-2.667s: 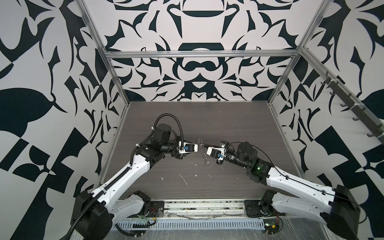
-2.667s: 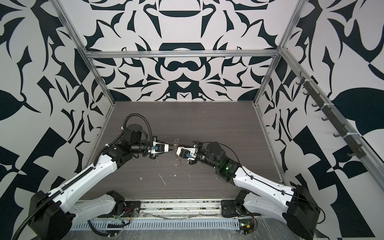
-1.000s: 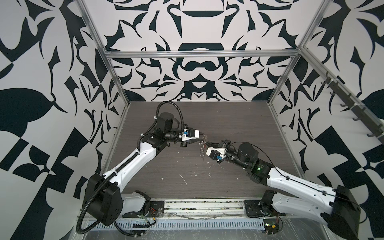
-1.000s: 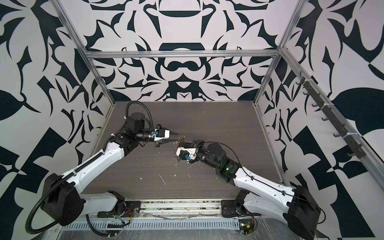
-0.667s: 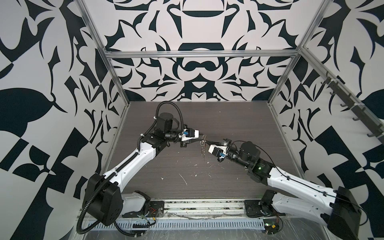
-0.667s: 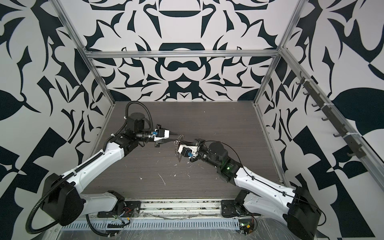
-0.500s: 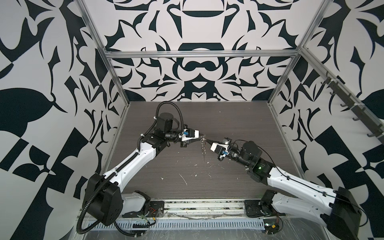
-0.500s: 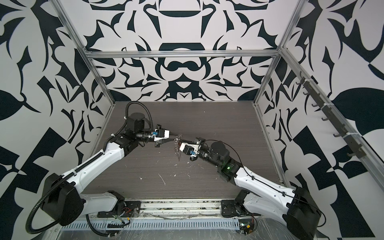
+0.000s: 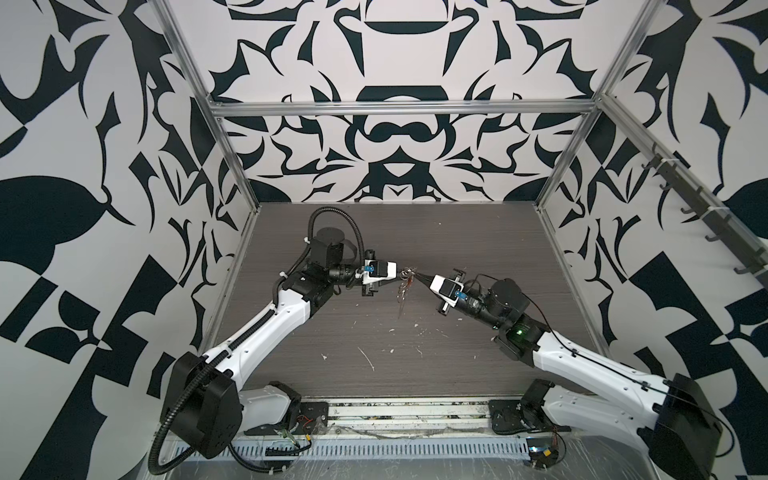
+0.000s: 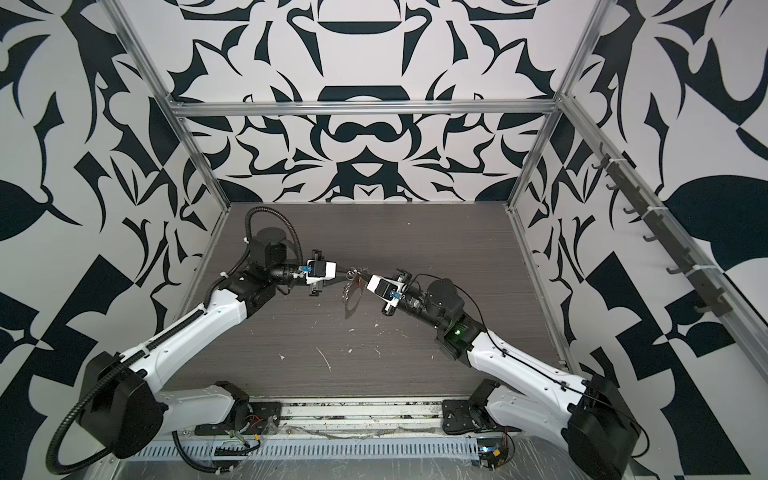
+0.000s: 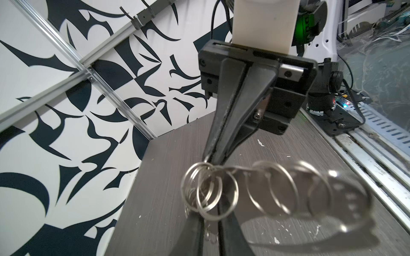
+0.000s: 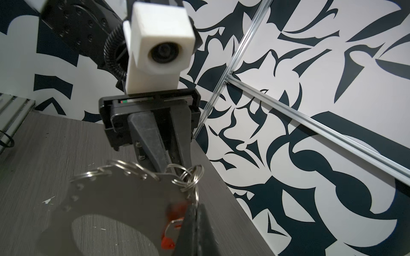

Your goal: Remove the keys from the keyring

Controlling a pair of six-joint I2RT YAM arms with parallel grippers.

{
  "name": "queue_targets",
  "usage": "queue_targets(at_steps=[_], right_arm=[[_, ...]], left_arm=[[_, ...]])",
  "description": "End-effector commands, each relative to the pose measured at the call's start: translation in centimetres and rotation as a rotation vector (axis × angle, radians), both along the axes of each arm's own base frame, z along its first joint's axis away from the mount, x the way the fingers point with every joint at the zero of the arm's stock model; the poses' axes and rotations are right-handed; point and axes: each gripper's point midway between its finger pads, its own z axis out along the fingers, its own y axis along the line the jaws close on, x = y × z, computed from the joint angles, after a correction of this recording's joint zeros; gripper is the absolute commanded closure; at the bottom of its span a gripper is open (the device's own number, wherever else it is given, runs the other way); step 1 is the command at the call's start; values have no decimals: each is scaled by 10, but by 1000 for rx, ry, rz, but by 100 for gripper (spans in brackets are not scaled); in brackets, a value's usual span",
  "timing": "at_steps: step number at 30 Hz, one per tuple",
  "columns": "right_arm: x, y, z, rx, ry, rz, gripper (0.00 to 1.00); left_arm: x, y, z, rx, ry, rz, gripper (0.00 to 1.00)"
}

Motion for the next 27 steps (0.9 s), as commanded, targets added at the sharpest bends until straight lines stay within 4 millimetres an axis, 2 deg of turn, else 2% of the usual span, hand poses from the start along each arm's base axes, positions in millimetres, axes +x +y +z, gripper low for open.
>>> queue_targets(at_steps=[1, 3, 7, 9, 15, 18, 19, 22, 27], right_arm=[[-1, -5, 33, 80, -78, -6, 100], [0, -5, 33, 56, -94, -13, 100], [3, -7, 27, -41, -141, -43, 100], [2, -7, 22, -94, -153, -39, 100], [-6, -3, 3, -212, -181, 13, 100], [-9, -2, -1, -229, -183, 30, 100], [-10, -2, -1, -234, -184, 35, 100], [-12, -1, -5, -247, -182, 53, 100], [-13, 1, -11, -283, -164, 71, 100]], left_arm=[[-6, 2, 6, -32, -54, -6, 84], [1, 3, 3, -18, -78, 38, 84], [34, 16, -15, 131, -167, 233, 81], [44, 23, -14, 153, -180, 286, 81], [26, 11, 7, 58, -138, 123, 79], [25, 7, 10, 48, -130, 91, 79], [30, 4, 0, 61, -107, 84, 78], [32, 2, 1, 60, -106, 83, 78], [24, -4, 7, 40, -76, 21, 76]])
